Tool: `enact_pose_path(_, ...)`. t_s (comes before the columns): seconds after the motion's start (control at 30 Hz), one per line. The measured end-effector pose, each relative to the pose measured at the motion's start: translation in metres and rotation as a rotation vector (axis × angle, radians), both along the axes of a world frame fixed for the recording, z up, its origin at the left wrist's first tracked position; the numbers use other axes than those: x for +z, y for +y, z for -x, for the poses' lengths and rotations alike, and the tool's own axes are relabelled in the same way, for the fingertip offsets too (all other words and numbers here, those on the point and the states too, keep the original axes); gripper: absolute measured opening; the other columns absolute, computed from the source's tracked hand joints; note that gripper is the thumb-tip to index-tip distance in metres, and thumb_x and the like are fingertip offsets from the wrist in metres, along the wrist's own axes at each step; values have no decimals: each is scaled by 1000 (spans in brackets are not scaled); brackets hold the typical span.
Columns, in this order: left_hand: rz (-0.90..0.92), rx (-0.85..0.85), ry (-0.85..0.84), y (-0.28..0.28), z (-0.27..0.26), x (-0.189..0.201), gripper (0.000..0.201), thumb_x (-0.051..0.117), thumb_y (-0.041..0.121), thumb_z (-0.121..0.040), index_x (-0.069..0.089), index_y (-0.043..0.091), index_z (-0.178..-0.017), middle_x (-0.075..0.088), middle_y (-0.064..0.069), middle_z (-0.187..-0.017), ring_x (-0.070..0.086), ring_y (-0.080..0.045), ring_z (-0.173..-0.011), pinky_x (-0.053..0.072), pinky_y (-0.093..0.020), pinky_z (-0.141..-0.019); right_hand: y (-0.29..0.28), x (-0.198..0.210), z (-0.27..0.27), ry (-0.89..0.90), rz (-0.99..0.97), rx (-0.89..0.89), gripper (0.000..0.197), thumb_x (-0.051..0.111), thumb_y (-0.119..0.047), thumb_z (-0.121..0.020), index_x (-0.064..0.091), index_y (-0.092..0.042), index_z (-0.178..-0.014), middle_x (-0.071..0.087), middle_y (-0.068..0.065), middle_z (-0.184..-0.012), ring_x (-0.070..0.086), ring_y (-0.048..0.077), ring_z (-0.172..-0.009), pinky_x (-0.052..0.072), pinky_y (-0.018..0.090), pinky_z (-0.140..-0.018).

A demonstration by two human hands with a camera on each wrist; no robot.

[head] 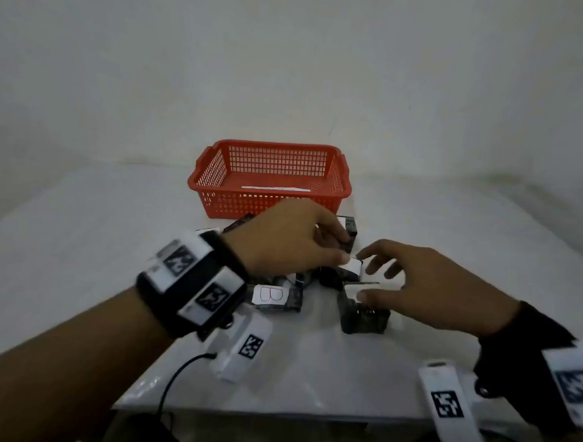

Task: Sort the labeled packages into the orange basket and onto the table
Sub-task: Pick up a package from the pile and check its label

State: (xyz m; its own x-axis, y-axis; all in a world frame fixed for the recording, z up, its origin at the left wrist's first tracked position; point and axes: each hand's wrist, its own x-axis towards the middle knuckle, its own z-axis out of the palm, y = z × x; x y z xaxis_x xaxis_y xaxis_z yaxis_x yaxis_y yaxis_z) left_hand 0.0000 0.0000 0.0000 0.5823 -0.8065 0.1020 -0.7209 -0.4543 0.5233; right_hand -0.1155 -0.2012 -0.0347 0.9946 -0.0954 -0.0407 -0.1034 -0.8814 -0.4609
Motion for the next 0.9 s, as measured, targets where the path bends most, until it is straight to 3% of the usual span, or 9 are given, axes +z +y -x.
enact_pose_path(0.1, -166, -50, 0, -33, -3, -12, 59, 79, 46, -86, 64, 22, -138, 72, 10, -124, 65, 1, -104, 43, -7, -75, -4, -6, -13, 176, 71, 35, 76, 89, -49, -74, 53, -39, -139, 60, -21, -128, 60, 6, -111, 46, 19, -83)
enact_pose_path(0.17, -269, -78, 3, -49, -1, -23, 68, 82, 48, -82, 61, 21, -141, 70, 9, -128, 64, -5, -108, 46, -15, -81, -7, -13, -17, 243, 81, 42, 82, 94, -39, -70, 53, -35, -140, 60, -17, -134, 59, 9, -115, 46, 21, -86)
enact_pose_path(0.27, -371, -91, 35, -61, -2, -38, 60, 88, 45, -75, 71, 21, -127, 74, 5, -117, 69, -13, -104, 57, -30, -90, -12, -23, -17, 263, 69, 35, 83, 96, -29, -69, 54, -31, -141, 64, -12, -132, 62, 12, -115, 50, 25, -92)
enact_pose_path(0.33, -395, -92, 29, -65, 0, -45, 58, 91, 42, -71, 73, 19, -122, 75, 4, -112, 70, -15, -100, 58, -33, -92, -14, -26, -17, 252, 35, 24, 80, 95, -25, -70, 56, -28, -139, 67, -10, -127, 65, 13, -111, 52, 23, -89)
enact_pose_path(0.43, -376, -97, 21, -67, -1, -52, 60, 94, 43, -66, 75, 20, -118, 76, 5, -108, 71, -14, -96, 59, -33, -89, -17, -30, -17, 223, 2, 16, 71, 95, -24, -69, 60, -27, -131, 68, -11, -117, 67, 12, -106, 52, 20, -84)
enact_pose_path(0.57, -376, -82, 31, -64, 0, -55, 56, 96, 44, -62, 77, 21, -109, 76, 7, -96, 71, -11, -85, 60, -31, -81, -21, -33, -18, 192, -14, -6, 66, 96, -30, -67, 63, -27, -125, 69, -10, -117, 66, 11, -107, 55, 29, -92)
enact_pose_path(0.7, -362, -72, 82, -60, -1, -55, 54, 94, 39, -66, 77, 22, -113, 77, 6, -102, 71, -12, -91, 60, -32, -86, -24, -32, -16, 146, -99, -6, 59, 95, -30, -68, 66, -29, -119, 70, -14, -111, 67, 4, -102, 55, 23, -88)
enact_pose_path(0.8, -257, -34, 132, -55, -4, -51, 56, 93, 37, -68, 71, 25, -118, 73, 9, -108, 68, -11, -97, 57, -29, -87, -30, -31, -15, 59, -198, -48, 57, 96, -29, -66, 67, -32, -115, 73, -14, -109, 70, 4, -99, 59, 33, -93)
enact_pose_path(0.9, -74, -3, 290, -48, -11, -47, 60, 92, 32, -69, 66, 26, -123, 73, 10, -113, 71, -11, -103, 58, -30, -92, -38, -32, -15, -71, -354, -77, 55, 96, -27, -68, 68, -34, -114, 76, -11, -107, 73, 6, -100, 60, 41, -96)
